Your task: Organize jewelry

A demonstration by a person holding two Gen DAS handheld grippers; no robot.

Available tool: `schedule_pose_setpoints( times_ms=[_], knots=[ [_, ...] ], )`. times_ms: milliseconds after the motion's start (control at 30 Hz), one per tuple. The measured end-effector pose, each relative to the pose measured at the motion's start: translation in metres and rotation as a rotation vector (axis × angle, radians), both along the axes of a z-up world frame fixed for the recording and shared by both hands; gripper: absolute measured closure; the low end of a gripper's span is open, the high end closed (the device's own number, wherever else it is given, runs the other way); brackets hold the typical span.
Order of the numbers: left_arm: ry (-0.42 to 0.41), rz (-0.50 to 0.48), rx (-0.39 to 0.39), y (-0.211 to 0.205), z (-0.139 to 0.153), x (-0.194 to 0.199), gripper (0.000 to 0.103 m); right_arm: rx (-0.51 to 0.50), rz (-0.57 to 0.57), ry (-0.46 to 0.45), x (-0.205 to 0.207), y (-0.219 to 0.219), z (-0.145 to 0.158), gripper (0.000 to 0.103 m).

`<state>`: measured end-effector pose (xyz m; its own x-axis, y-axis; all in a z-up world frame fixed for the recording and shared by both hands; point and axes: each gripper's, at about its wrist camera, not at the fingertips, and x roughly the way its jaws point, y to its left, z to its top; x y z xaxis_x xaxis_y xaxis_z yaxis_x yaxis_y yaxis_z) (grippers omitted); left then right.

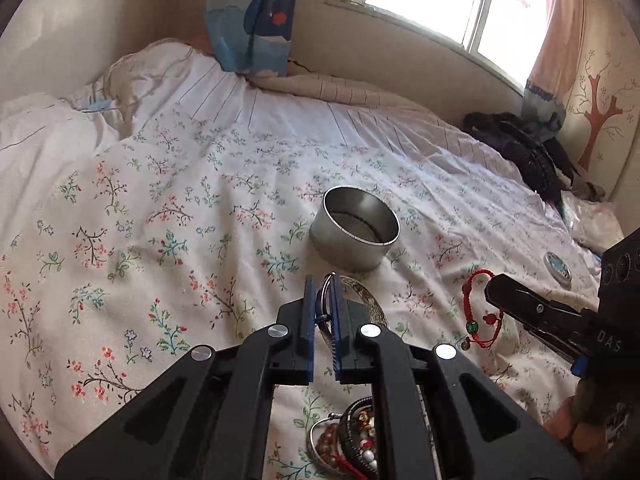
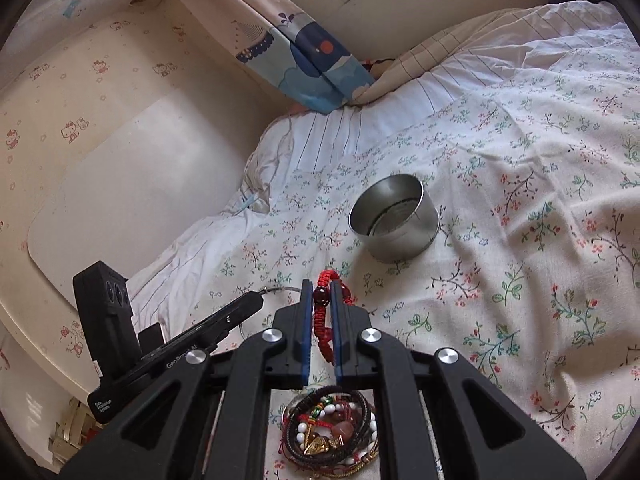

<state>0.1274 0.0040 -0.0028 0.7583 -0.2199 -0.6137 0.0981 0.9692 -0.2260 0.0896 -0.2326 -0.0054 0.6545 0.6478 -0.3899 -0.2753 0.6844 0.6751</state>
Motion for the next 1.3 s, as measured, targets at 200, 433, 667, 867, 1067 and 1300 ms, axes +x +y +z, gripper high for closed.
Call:
schedule_pose_setpoints(
  times_ms=[200,433,667,867,1067,1300],
  knots=[
    [-0.027,0.004,-0.051,-0.014,0.007,0.03,0.097,0.026,-0.027,-0.024,0.041,0.004,0.008,0.094],
    [-0.051,-0.012,-0.076,-0.029,0.01,0.062,0.099,0.035,-0.05,-0.003,0.083,0.01,-0.007,0.094],
    [-0.104,-0.031,-0.13,-0.038,0.022,0.089,0.102,0.03,-0.066,0.001,0.112,0.011,-0.015,0.094],
    [0.025,-0.046,-0.062,-0.024,0.002,0.097,0.101,0.011,-0.073,0.025,0.124,0.01,-0.022,0.093],
    [0.284,-0.125,0.125,-0.045,-0.068,0.108,0.088,0.003,-0.073,0.017,0.121,0.01,-0.019,0.093],
    [0.313,-0.126,0.249,-0.059,-0.08,0.106,0.1,0.007,-0.079,0.012,0.118,0.007,-0.017,0.093]
  ],
)
